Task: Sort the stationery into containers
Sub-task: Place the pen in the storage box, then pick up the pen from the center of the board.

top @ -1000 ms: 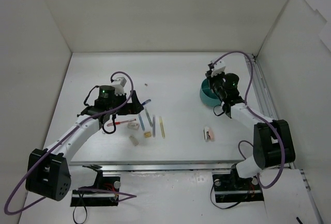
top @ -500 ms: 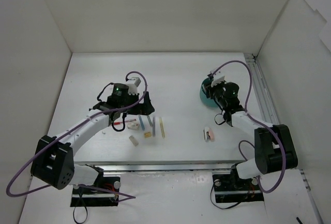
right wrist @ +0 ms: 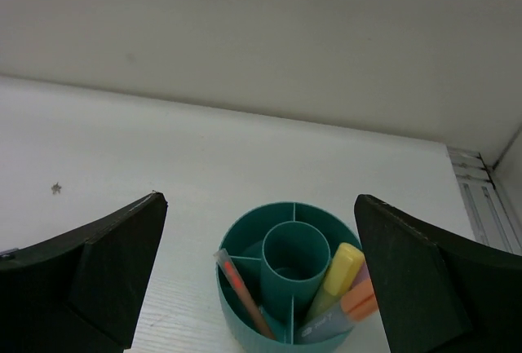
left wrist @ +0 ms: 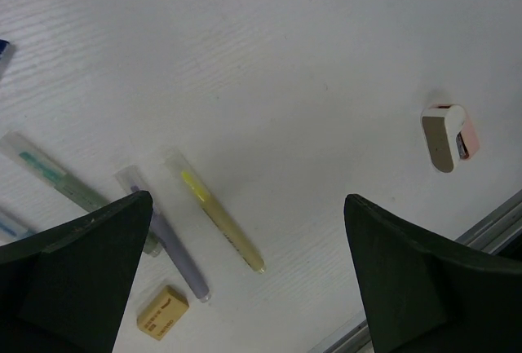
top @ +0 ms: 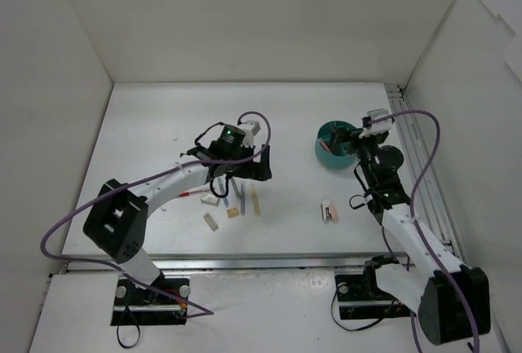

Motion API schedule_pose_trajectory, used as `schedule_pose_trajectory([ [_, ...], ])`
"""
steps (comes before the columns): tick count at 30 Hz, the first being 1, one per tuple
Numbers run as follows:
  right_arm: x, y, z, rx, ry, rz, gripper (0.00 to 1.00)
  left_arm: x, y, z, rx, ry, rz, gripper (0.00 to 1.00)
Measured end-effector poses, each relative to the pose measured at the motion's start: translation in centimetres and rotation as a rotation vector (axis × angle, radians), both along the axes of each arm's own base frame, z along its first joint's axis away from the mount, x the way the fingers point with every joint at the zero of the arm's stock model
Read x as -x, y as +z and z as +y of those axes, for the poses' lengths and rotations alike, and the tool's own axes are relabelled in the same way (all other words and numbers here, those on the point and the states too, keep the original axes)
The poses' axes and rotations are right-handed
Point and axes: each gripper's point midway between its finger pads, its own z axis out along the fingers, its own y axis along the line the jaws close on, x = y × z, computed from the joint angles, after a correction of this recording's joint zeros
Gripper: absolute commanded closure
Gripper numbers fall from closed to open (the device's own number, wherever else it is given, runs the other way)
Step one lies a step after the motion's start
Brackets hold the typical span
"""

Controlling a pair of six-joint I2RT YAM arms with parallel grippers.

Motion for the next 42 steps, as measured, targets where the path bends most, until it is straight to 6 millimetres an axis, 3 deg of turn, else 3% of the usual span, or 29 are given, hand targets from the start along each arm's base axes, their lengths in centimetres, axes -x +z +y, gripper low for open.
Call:
schedule_pose_trajectory([
  [4, 2.2, 1.8, -2.7, -0.12, -0.148, 0.012, 0.02, 0.7, -2.3, -1.1, -0.054, 0.026, 0.078, 0.01],
  [10, 3.5, 3.2, -6.7, -0.235, -0.391, 0.107, 0.02, 2.2, -5.9, -0.5, -0.161, 0.121, 0.183, 0.05],
  [19, 4.5, 0.5, -7.9, -0.252, -0.486, 0.226, 0.02, 2.1, -8.5, -1.2, -0.24, 0.179, 0.235, 0.29],
  [22, 4.7, 0.1, -7.9, -0.254, -0.492, 0.239, 0.02, 2.0, -9.0, -0.8, -0.268, 0.202, 0.241, 0.38],
  [27, 4.7, 0.0, -8.0, -0.253, -0.499, 0.244, 0.02, 1.5, -9.2, -0.4, -0.295, 0.234, 0.226, 0.66],
  [31, 4.7, 0.0, -8.0, -0.253, -0.5, 0.245, 0.02, 1.1, -9.4, -0.5, -0.307, 0.232, 0.217, 0.93],
  [33, 4.8, 0.0, -8.1, -0.253, -0.503, 0.244, 0.02, 0.7, -9.4, -1.0, -0.308, 0.226, 0.207, 1.0],
  [42, 5.4, 0.6, -8.3, -0.259, -0.507, 0.226, 0.02, -1.4, -7.9, -2.7, -0.295, 0.148, 0.12, 1.0],
])
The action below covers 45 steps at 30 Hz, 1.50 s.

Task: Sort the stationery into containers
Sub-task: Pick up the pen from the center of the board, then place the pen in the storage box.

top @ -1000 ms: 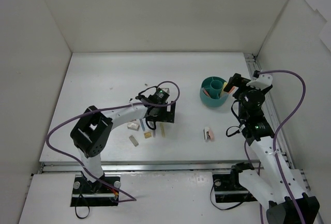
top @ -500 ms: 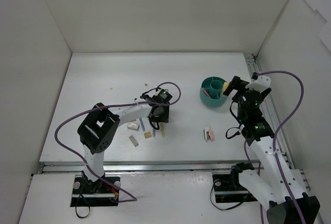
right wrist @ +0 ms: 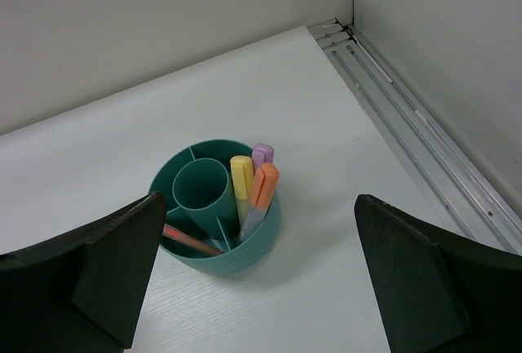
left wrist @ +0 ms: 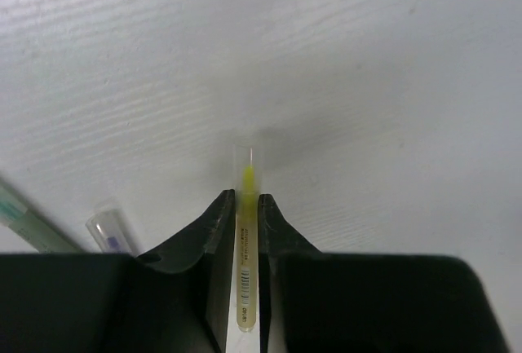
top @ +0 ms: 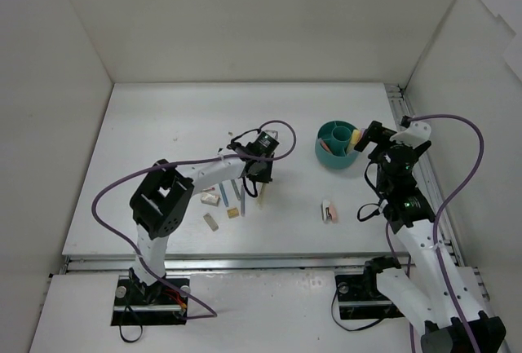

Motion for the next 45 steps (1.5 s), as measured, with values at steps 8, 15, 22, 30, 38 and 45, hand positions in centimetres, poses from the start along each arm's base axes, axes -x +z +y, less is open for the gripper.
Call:
schedule_pose_trajectory([
  [8, 1.0, 0.2, -0.1, -0.018, -0.001, -0.038, 0.02, -3.5, 8.0, -4.9, 0.205, -0.202, -0.261, 1.0],
  [15, 1.4, -0.9, -0.4, -0.032, -0.019, -0.053, 0.02, -7.7, 19.2, -9.6, 0.55, -0.281, -0.598, 1.0],
  [22, 1.8, -0.2, -1.5, -0.032, -0.081, -0.121, 0.02, -12.5, 24.7, -11.7, 0.832, -0.246, -0.793, 1.0],
  [30, 3.1, 0.6, -3.6, -0.027, -0.193, -0.178, 0.02, -15.5, 22.0, -15.3, 0.949, -0.18, -0.81, 1.0],
  [38, 4.0, 1.1, -4.8, -0.027, -0.266, -0.21, 0.02, -13.4, 21.1, -18.6, 1.008, -0.192, -0.796, 1.0],
  [45, 4.2, 0.5, -5.1, -0.02, -0.282, -0.2, 0.02, -11.8, 21.7, -20.3, 1.04, -0.208, -0.854, 1.0],
])
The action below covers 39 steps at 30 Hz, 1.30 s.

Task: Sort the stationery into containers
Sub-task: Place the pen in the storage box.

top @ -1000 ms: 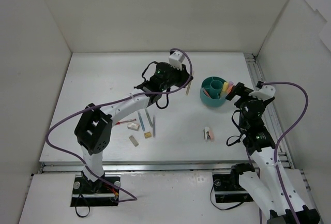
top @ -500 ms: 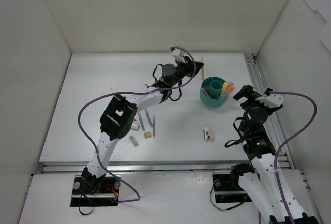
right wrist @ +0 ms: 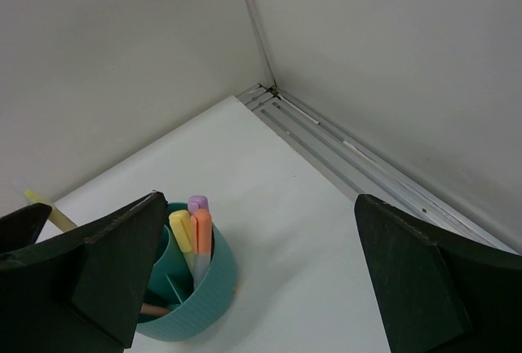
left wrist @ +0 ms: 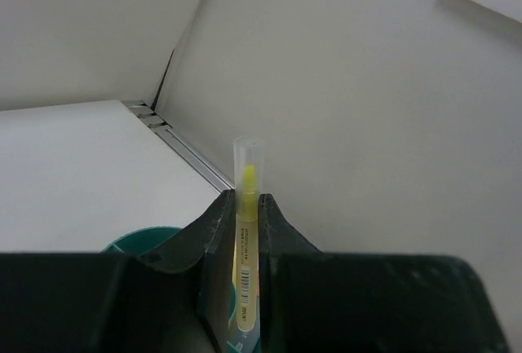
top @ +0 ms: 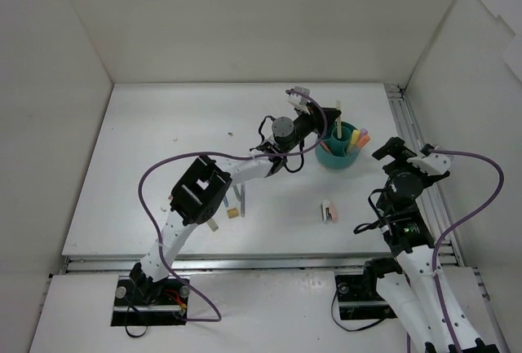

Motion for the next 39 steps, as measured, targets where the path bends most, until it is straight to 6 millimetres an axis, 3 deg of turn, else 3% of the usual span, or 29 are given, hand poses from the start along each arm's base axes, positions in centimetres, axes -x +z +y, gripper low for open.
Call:
schedule_pose_trajectory([
  [8, 0.1, 0.2, -0.2, -0.001, -0.007, -0.01, 0.02, -0.7, -5.3, -0.1, -0.058, 0.035, 0.047, 1.0],
  [14, 0.1, 0.2, -0.2, -0.001, -0.007, -0.013, 0.02, -0.6, -6.6, 0.4, -0.072, 0.051, 0.055, 1.0],
  [15, 0.1, 0.2, -0.2, -0.001, -0.007, -0.013, 0.02, -0.6, -6.8, 0.4, -0.072, 0.052, 0.055, 0.96],
  [16, 0.1, 0.2, -0.2, -0.001, -0.007, -0.013, 0.02, -0.4, -7.1, 0.5, -0.071, 0.051, 0.053, 0.81],
  [18, 0.0, 0.2, -0.2, -0.002, -0.007, -0.014, 0.02, -0.1, -7.8, 0.7, -0.076, 0.05, 0.057, 0.78],
  [22, 0.0, 0.4, -0.1, -0.002, -0.005, -0.019, 0.02, 0.9, -10.3, 1.2, -0.108, 0.045, 0.074, 0.55],
  [24, -0.1, 0.4, 0.0, 0.001, 0.006, -0.019, 0.02, 1.5, -11.2, 1.3, -0.128, 0.041, 0.08, 0.51],
  [25, -0.2, 0.4, 0.2, 0.005, 0.017, -0.016, 0.02, 1.8, -11.2, 1.4, -0.131, 0.04, 0.076, 0.41],
  [26, -0.3, 0.4, 0.5, 0.012, 0.037, -0.013, 0.02, 2.1, -11.0, 1.4, -0.136, 0.034, 0.067, 0.36],
  [28, -0.7, 0.3, 1.2, 0.031, 0.086, -0.001, 0.02, 2.9, -9.9, 1.6, -0.132, 0.015, 0.053, 0.01],
  [31, -1.8, 0.4, 2.7, 0.062, 0.174, 0.049, 0.02, 4.5, -6.8, 2.4, -0.123, -0.011, 0.019, 0.0],
  [34, -3.1, 0.9, 4.3, 0.09, 0.269, 0.09, 0.02, 6.5, -1.7, 4.7, -0.093, -0.01, -0.036, 0.0],
  [37, -4.3, 0.3, 6.6, 0.106, 0.389, 0.143, 0.02, 8.9, 3.3, 8.7, -0.05, 0.001, -0.078, 0.0],
  [39, -4.9, -0.2, 8.5, 0.109, 0.468, 0.182, 0.02, 9.8, 5.2, 12.3, -0.059, 0.033, -0.065, 0.0],
])
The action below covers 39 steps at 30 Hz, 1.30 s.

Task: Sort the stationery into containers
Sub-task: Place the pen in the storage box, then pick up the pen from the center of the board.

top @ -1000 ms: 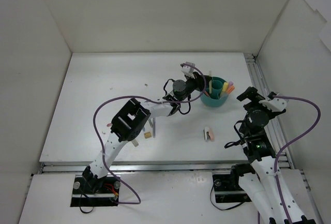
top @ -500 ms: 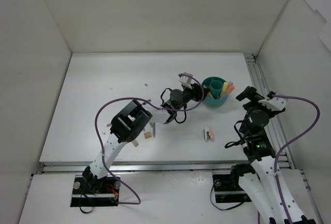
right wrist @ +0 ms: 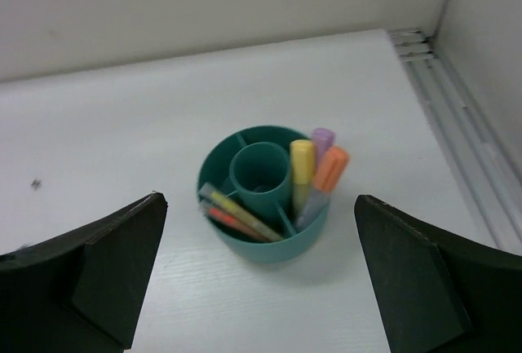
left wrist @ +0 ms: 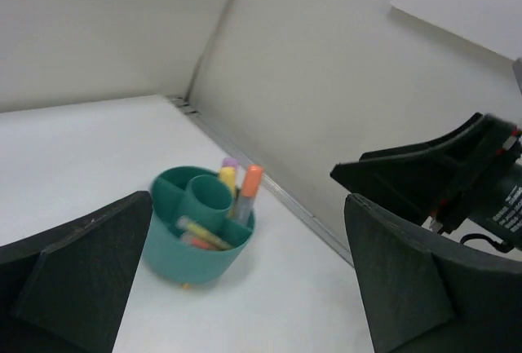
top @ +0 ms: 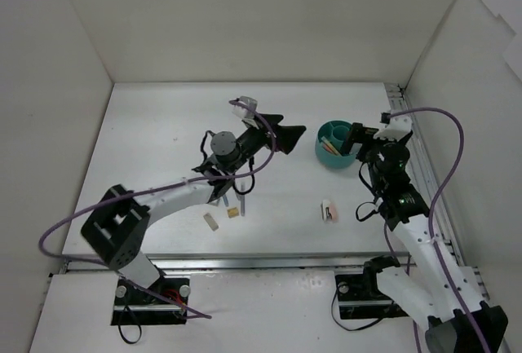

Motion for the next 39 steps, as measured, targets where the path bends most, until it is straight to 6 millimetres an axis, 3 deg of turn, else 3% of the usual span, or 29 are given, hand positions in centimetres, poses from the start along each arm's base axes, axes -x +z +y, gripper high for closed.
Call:
schedule_pose_trajectory([
  [4, -1.5, -1.6, 6.1, 0.023, 0.182, 0.114, 0.02, -0.4, 0.3, 7.1, -0.124, 0.193, 0.152, 0.0],
  [7, -2.6, -3.9, 12.0, 0.045, 0.314, 0.229, 0.02, 0.0, -1.7, 12.7, -0.253, 0.401, 0.311, 0.0],
  [11, -2.3, -9.8, 19.9, 0.04, 0.455, 0.407, 0.02, 4.0, -7.3, 19.3, -0.397, 0.584, 0.502, 0.0],
  [14, -1.2, -14.5, 24.2, 0.049, 0.494, 0.548, 0.02, 8.0, -11.7, 24.1, -0.465, 0.679, 0.612, 0.0],
  [18, -1.2, -18.3, 28.7, 0.068, 0.485, 0.638, 0.02, 11.3, -13.9, 28.5, -0.448, 0.765, 0.685, 0.0],
  [26, -1.4, -20.9, 31.7, 0.102, 0.378, 0.662, 0.02, 13.9, -13.3, 32.1, -0.342, 0.853, 0.711, 0.0],
  [32, -1.7, -23.7, 31.6, 0.135, 0.305, 0.698, 0.09, 14.8, -14.5, 33.2, -0.375, 0.884, 0.739, 0.0],
  [35, -1.6, -25.1, 31.3, 0.154, 0.279, 0.724, 0.18, 15.0, -14.8, 33.5, -0.393, 0.894, 0.747, 0.0],
  [38, -1.7, -25.2, 31.7, 0.14, 0.273, 0.721, 0.34, 15.1, -14.9, 33.7, -0.398, 0.901, 0.752, 0.0],
  [39, -1.6, -25.2, 31.7, 0.141, 0.272, 0.724, 0.45, 15.1, -14.9, 33.7, -0.396, 0.903, 0.751, 0.0],
])
